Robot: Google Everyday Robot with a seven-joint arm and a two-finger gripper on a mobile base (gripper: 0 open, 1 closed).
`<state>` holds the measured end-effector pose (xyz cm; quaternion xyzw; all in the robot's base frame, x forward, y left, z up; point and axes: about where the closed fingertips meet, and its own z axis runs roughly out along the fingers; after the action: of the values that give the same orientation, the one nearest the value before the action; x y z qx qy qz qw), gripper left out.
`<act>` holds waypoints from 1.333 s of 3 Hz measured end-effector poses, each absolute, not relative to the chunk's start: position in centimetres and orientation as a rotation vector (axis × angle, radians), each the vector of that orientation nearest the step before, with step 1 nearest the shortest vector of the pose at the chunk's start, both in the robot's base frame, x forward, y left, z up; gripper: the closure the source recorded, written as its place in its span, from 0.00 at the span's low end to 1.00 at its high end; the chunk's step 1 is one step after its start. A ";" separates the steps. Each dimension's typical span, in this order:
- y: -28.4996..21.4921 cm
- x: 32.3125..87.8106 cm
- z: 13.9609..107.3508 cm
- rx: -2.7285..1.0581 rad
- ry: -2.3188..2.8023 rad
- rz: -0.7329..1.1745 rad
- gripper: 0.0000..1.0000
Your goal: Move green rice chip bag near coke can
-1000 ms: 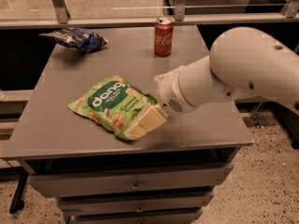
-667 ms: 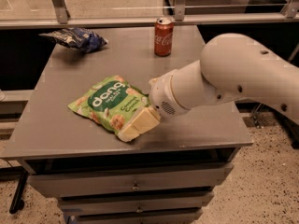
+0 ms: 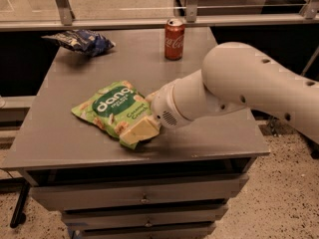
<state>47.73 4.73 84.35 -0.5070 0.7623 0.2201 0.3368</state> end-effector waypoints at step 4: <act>-2.2 48.7 88.1 -1.195 2.041 0.416 1.00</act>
Offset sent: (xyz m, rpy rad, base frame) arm -0.0070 -0.0209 -0.0032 -0.0130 0.0354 -0.0658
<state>48.74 -2.21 88.14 -0.4640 0.7923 0.1616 0.3617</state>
